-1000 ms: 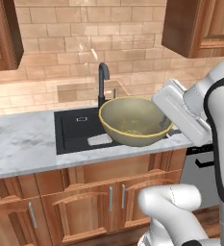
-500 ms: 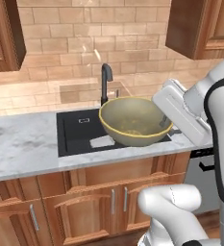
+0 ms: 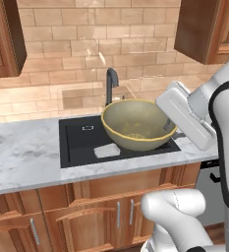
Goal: Pick the bowl and colander and place them in the sink. Then turn on the water.
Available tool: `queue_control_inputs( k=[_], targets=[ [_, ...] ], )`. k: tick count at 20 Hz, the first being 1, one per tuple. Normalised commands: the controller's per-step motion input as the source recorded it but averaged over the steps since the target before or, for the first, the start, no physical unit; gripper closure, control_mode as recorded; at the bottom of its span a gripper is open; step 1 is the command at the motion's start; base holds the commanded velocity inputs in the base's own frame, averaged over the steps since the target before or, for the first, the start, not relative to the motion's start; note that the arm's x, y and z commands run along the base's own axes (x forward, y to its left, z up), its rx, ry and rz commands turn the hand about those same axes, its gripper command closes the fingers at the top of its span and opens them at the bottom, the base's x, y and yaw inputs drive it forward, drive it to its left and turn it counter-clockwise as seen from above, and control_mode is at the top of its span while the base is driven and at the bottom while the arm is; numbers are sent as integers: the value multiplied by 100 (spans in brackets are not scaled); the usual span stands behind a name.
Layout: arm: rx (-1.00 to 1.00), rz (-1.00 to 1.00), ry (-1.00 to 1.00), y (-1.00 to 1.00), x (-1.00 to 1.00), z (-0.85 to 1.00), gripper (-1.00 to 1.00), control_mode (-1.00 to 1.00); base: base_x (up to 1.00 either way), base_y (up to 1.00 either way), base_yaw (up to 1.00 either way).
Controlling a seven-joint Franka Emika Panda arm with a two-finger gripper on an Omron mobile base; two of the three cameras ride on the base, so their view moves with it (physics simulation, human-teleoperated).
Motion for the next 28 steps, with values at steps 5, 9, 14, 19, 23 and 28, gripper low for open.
queue_control_inputs(
  k=[5, 9, 14, 19, 23, 28],
  targets=[
    [0, 0, 0, 0, 0, 0, 100, 100, 42, 0, 0],
    [0, 0, 0, 0, 0, 0, 100, 100, 33, 0, 0],
    [0, 0, 0, 0, 0, 0, 100, 100, 34, 0, 0],
    [0, 0, 0, 0, 0, 0, 100, 100, 31, 0, 0],
    [0, 0, 0, 0, 0, 0, 100, 100, 28, 0, 0],
    [0, 0, 0, 0, 0, 0, 100, 100, 30, 0, 0]
  ],
)
